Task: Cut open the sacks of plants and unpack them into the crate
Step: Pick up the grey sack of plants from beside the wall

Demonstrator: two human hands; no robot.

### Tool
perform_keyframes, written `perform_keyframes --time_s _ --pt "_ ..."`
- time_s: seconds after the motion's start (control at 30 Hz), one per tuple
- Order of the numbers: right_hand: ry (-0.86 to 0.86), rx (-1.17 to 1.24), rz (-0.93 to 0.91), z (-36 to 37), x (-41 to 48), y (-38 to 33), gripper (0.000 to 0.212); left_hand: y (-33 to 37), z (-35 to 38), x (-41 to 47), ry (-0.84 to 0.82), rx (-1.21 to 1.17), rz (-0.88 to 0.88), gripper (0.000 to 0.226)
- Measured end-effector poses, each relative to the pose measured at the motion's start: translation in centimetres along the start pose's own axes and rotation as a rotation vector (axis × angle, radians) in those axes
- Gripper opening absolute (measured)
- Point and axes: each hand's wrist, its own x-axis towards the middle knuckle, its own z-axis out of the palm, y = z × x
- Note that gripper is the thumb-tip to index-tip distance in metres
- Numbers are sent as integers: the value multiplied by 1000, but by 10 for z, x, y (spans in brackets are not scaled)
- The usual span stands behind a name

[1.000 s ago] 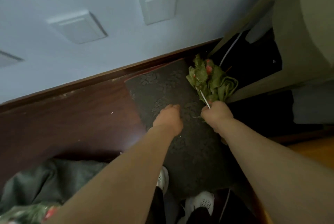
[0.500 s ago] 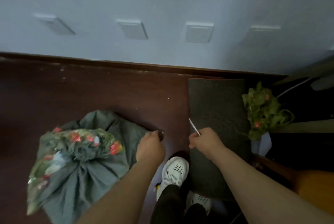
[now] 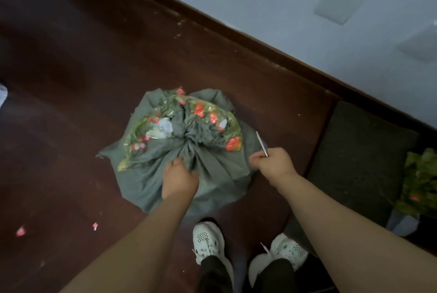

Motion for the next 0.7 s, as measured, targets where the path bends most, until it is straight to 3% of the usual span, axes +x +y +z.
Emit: perform_keyframes --time_s 0.2,0.33,0.47,0.63,0.7 --pt "8 -8 51 62 -7 -38 2 -49 -30 37 20 -103 -13 58" --pt "76 -180 0 86 -1 -64 40 -66 -48 67 69 -81 -18 73" --pt "22 -384 -115 102 29 -78 85 -71 -47 97 56 115 69 98" --pt "-48 -622 -173 134 81 -82 111 -66 -18 137 -88 111 81 107" --pt "-57 -678 -177 148 97 -79 113 -66 -4 151 -81 46 31 92"
